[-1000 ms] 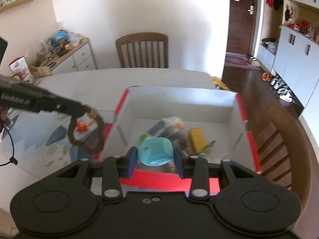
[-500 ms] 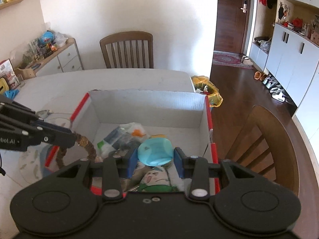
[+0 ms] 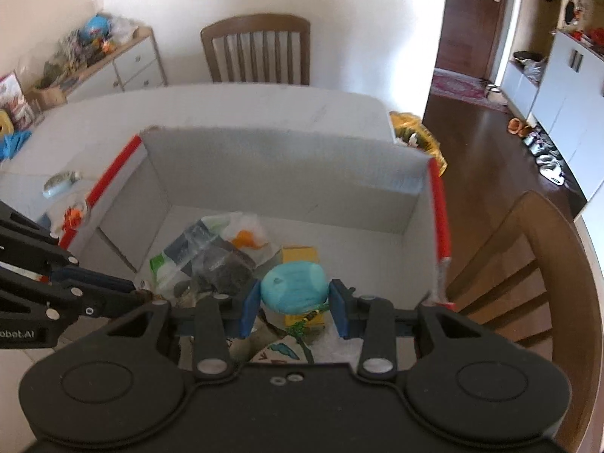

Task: Organize objects
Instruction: 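Carry the wreath keychain into the red box with the left gripper while the right gripper carries the teal item, then open both grippers to release the wreath keychain and teal item in the box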

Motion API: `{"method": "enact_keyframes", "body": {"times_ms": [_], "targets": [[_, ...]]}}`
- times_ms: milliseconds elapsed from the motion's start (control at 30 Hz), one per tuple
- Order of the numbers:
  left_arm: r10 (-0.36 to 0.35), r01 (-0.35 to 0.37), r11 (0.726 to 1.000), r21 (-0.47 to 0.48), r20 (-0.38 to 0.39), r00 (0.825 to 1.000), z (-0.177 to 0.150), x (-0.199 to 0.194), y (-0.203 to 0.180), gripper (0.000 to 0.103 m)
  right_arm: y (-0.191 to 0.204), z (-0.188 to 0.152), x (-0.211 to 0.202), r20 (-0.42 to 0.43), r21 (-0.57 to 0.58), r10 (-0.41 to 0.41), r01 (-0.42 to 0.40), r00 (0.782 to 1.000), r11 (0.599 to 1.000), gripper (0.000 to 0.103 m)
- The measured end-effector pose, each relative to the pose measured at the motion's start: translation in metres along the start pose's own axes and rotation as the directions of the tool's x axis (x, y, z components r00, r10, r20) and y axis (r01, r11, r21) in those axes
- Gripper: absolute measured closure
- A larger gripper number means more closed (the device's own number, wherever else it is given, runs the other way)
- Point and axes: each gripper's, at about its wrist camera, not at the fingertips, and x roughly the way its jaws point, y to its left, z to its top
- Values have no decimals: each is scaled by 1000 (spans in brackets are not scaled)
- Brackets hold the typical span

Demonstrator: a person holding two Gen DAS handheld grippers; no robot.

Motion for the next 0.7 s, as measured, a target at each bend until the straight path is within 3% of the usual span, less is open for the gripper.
{"method": "enact_keyframes", "body": {"times_ms": [333,700], "targets": [[47,-45,998,37,-55,997,-5,24,1,96,5,-4,18,-53,-47,9,-12,999,999,65],[80,-76,995,61,-55,995,-4,31,-3,94,-4,-6,25,-77,-29,19,-21,997,999,63]]}}
